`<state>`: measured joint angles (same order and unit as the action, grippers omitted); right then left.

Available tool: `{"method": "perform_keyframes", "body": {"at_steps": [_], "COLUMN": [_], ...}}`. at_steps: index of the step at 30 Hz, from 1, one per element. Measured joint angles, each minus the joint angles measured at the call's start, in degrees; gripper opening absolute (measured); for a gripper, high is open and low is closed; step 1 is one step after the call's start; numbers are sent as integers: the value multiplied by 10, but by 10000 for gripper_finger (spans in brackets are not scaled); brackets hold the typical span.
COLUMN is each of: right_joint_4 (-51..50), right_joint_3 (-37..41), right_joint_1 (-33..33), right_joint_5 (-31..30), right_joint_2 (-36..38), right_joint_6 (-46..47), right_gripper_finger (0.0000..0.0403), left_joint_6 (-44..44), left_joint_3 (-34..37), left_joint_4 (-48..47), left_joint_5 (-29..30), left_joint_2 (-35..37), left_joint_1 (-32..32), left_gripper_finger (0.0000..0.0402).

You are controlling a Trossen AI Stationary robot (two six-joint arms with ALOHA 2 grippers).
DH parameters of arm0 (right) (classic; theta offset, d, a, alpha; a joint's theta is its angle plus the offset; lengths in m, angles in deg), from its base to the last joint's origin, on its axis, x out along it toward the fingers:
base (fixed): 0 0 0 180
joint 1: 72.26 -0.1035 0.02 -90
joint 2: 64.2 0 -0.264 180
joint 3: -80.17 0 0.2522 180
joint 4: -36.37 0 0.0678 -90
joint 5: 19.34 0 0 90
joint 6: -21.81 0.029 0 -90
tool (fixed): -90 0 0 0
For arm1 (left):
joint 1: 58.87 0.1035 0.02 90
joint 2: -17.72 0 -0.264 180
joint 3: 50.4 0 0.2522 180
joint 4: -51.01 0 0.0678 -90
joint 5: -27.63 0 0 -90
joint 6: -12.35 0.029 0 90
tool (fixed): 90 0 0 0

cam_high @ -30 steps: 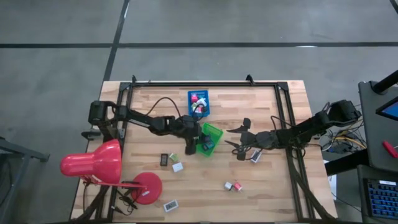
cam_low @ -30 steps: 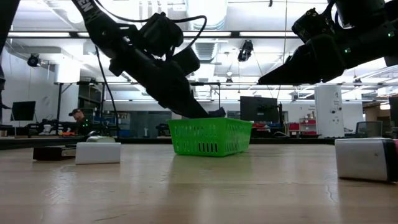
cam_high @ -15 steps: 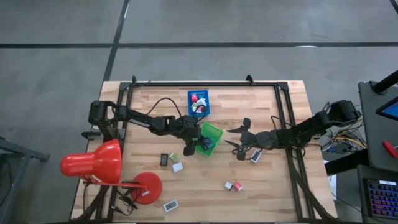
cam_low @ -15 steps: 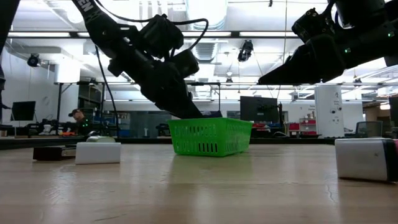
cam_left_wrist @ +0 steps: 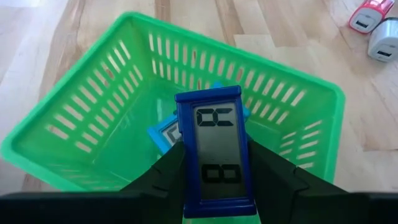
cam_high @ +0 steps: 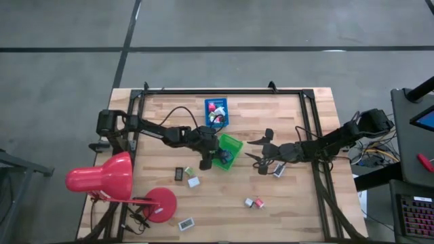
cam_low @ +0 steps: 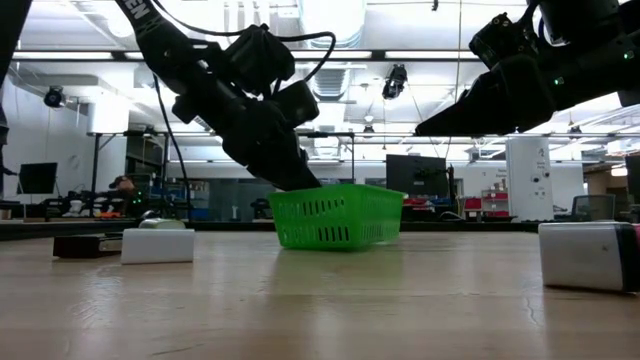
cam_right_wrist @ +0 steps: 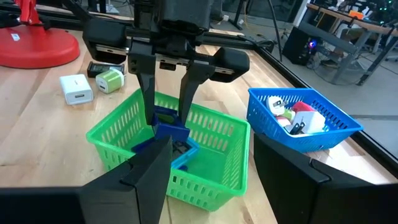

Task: Pick & Place Office items
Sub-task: Put the blue digital clock into the green bin

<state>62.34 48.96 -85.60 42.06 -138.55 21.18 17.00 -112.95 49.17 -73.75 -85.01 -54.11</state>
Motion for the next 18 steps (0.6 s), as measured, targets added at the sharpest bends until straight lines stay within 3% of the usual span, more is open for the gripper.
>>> {"method": "perform_keyframes", "body": {"at_steps": [9,18], "right_joint_4": [0,0], "right_joint_3": [0,0], "right_joint_1": [0,0], "right_joint_5": [0,0], "right_joint_2": [0,0], "right_joint_6": [0,0], "right_gripper_finger": [221,221], "left_joint_6": [-1,22], "left_joint_3": [1,-9], "left_joint_4": [-3,0], "left_joint_5": [0,-16], "left_joint_2": [0,0], "left_joint_1": [0,-9], "left_gripper_finger": [169,174]}}
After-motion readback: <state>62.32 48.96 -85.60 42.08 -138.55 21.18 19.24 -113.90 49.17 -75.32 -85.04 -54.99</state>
